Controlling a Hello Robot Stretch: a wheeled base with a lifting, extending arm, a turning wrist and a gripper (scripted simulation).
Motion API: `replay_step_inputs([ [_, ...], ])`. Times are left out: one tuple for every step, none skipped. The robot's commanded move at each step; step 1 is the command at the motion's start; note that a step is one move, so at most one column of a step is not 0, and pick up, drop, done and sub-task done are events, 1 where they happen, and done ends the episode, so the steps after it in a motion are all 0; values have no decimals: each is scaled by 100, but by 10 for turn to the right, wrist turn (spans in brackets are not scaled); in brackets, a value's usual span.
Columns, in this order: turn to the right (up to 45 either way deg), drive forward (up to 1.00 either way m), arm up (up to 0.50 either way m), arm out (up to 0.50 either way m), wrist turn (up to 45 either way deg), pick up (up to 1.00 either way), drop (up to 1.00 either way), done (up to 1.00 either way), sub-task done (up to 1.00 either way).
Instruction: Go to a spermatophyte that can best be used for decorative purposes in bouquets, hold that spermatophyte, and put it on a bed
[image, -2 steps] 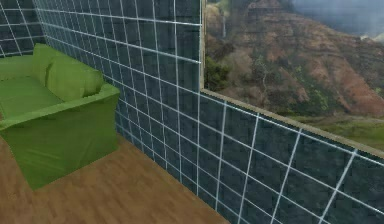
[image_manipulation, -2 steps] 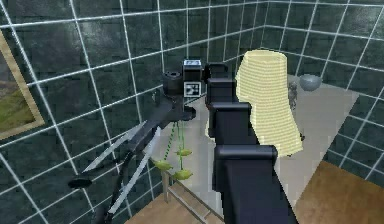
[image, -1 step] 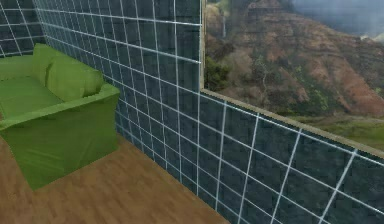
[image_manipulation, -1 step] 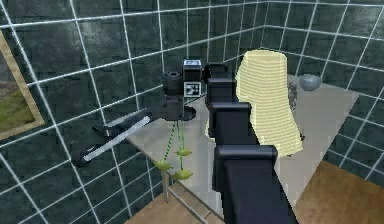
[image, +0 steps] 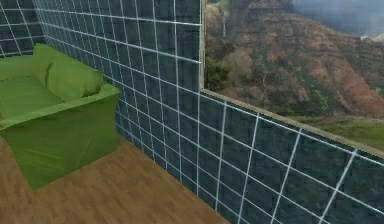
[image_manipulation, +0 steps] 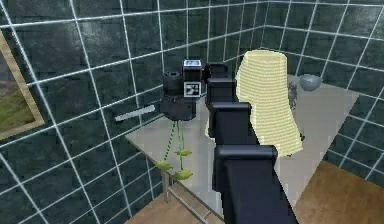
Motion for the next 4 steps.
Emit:
replay_step_inputs([
  [0, 0, 0, 0, 390, 0, 0, 0, 0],
  [0, 0, -28, 0, 0, 0, 0, 0, 0],
  [0, 0, 0, 0, 0, 100, 0, 0, 0],
  [0, 0, 10, 0, 0, 0, 0, 0, 0],
])
